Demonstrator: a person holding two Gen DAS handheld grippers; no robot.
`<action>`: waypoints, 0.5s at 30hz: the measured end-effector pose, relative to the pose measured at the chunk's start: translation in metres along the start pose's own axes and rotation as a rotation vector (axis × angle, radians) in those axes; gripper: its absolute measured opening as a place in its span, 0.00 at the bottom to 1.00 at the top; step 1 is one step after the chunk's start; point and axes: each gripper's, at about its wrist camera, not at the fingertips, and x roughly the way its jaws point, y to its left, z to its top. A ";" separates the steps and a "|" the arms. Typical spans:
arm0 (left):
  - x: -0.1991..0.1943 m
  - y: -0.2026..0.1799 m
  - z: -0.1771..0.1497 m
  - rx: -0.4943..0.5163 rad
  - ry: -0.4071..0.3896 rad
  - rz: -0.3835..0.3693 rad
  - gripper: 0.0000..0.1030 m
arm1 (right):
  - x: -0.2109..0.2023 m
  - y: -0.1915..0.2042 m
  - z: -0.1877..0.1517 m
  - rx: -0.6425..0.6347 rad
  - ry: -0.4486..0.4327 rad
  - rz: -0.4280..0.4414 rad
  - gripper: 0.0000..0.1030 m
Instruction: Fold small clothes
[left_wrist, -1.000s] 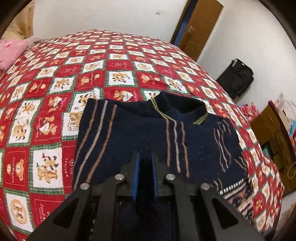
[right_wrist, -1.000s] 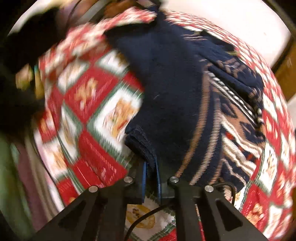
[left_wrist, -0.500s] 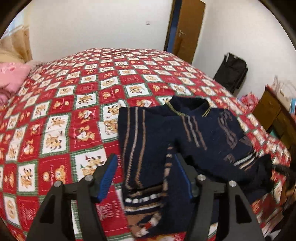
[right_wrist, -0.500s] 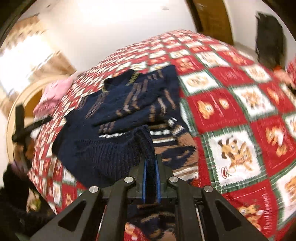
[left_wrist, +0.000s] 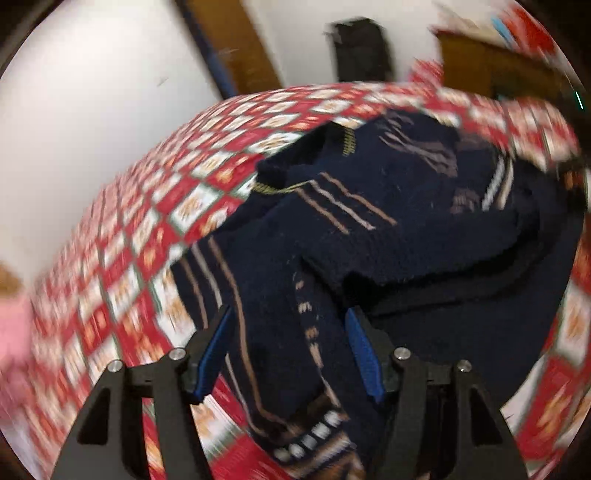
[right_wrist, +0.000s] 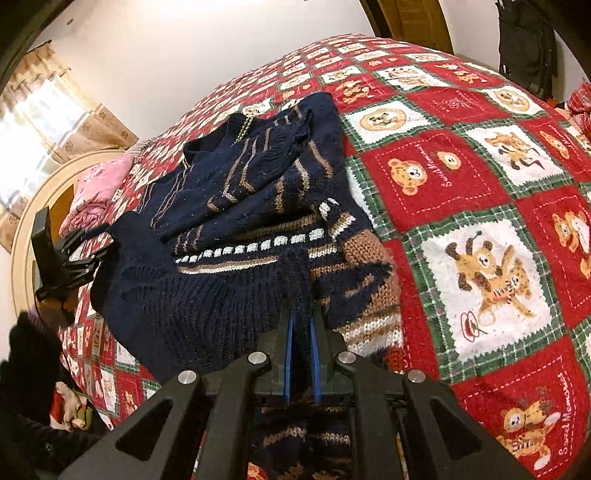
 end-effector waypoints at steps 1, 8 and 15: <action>0.004 -0.003 0.004 0.055 0.006 0.004 0.63 | 0.001 0.000 0.000 -0.002 0.004 0.001 0.08; 0.026 -0.006 0.037 0.135 -0.003 -0.129 0.63 | 0.003 -0.001 0.001 -0.003 0.012 0.003 0.08; 0.034 -0.030 0.054 0.158 -0.059 -0.218 0.63 | 0.003 -0.003 0.002 -0.002 0.024 0.015 0.08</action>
